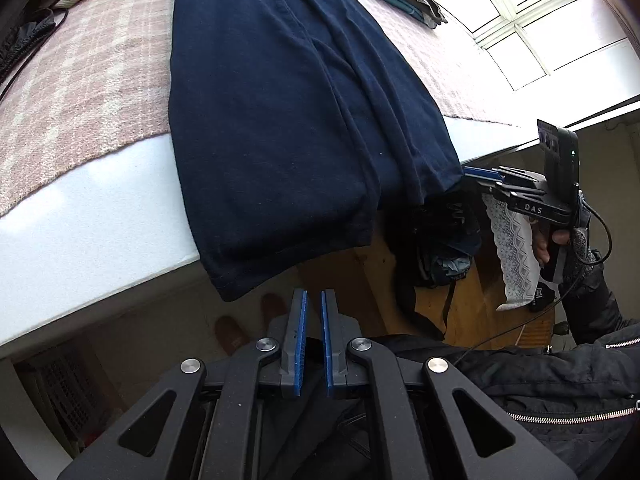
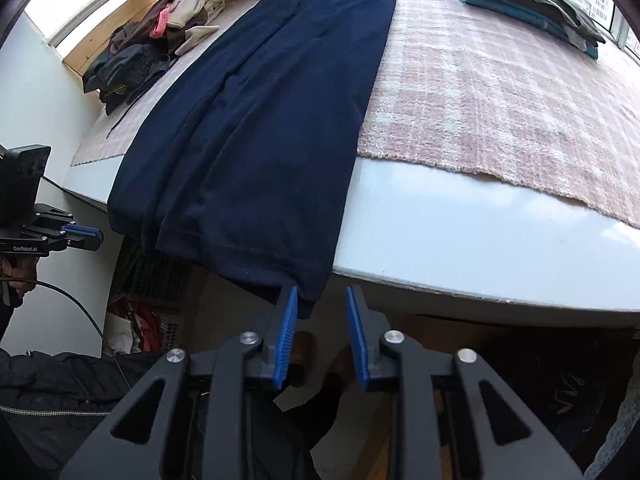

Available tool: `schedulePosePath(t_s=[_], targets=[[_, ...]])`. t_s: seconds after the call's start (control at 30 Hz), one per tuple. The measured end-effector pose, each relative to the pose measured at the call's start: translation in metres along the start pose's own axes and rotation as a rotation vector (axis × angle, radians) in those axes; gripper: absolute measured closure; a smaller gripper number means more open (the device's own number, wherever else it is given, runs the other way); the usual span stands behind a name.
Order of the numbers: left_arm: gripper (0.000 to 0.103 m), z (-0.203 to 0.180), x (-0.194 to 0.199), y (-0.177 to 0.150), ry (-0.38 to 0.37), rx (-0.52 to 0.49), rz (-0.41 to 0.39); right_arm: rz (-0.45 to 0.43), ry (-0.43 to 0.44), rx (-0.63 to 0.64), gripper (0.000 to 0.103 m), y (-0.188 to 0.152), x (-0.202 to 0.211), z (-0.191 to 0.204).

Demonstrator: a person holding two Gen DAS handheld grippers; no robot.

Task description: Fold clothes

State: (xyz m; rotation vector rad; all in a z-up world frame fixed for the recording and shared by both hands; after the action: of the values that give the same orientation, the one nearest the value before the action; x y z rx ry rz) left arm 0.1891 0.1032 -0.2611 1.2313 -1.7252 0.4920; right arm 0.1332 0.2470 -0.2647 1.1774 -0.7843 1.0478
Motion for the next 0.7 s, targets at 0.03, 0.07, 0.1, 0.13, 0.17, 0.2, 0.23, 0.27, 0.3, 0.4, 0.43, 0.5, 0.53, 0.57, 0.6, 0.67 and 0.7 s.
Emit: schedulePosePath(t_s=[0.03,0.07,0.1,0.13,0.17,0.2,0.23,0.27,0.3,0.4,0.43,0.5,0.53,0.57,0.6,0.67,0.7], targets=[[0.098,-0.002,-0.001,0.000,-0.002,-0.001,0.003,-0.002,0.001,0.005,0.087,-0.001,0.000,0.000],[0.098,-0.003,-0.002,-0.001,0.000,-0.004,0.006,0.004,-0.001,0.017,0.088,-0.003,0.000,0.001],[0.098,-0.004,-0.002,-0.001,0.001,-0.006,0.009,0.010,-0.009,0.031,0.089,0.000,-0.006,0.004],[0.098,-0.004,-0.002,-0.001,0.000,-0.006,0.010,0.011,-0.012,0.038,0.089,-0.001,-0.006,0.005],[0.098,-0.005,-0.002,-0.002,-0.002,-0.007,0.012,0.011,-0.015,0.043,0.089,-0.002,-0.007,0.005],[0.098,-0.005,-0.002,-0.002,-0.002,-0.006,0.012,0.009,-0.018,0.043,0.089,-0.002,-0.007,0.004],[0.098,-0.006,-0.003,-0.002,-0.001,-0.005,0.011,0.007,-0.020,0.042,0.088,-0.001,-0.007,0.004],[0.098,-0.006,-0.002,-0.003,0.000,-0.004,0.009,0.003,-0.021,0.047,0.089,-0.001,-0.007,0.004],[0.098,-0.006,-0.001,-0.003,0.001,-0.003,0.008,-0.001,-0.022,0.052,0.091,0.000,-0.007,0.005],[0.098,-0.006,0.000,-0.004,0.001,-0.001,0.005,-0.020,0.004,0.041,0.098,0.001,-0.002,0.004],[0.098,-0.006,0.000,-0.004,0.002,-0.001,0.007,-0.019,0.014,0.045,0.098,0.000,0.000,0.005],[0.098,-0.006,-0.001,-0.005,0.003,-0.003,0.011,-0.015,0.033,0.053,0.098,-0.002,0.004,0.008],[0.098,-0.006,-0.001,-0.005,0.004,-0.004,0.012,-0.014,0.043,0.058,0.098,-0.003,0.006,0.009],[0.098,-0.006,-0.002,-0.006,0.005,-0.005,0.014,-0.008,0.039,0.069,0.098,-0.006,0.008,0.009],[0.098,-0.005,-0.002,-0.006,0.005,-0.006,0.016,0.003,0.044,0.066,0.099,-0.007,0.008,0.009],[0.098,-0.003,-0.001,-0.006,0.005,-0.002,0.010,0.025,0.054,0.057,0.099,-0.008,0.006,0.009],[0.098,-0.002,0.000,-0.005,0.004,-0.001,0.007,0.036,0.060,0.052,0.099,-0.009,0.005,0.009]])
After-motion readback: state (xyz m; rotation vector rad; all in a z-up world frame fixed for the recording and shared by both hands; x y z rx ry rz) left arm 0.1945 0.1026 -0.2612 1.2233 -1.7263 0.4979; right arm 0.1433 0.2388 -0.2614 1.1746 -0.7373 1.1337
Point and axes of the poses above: each gripper's, at about its wrist camera, not at the fingertips, and x roughly against the way its jaws point, z to its left, y to its top, the point moved 10 cm from there along -x, roughly the way its jaws point, and after that the axes turned 1 degree about -y, right-handed, at the moved point
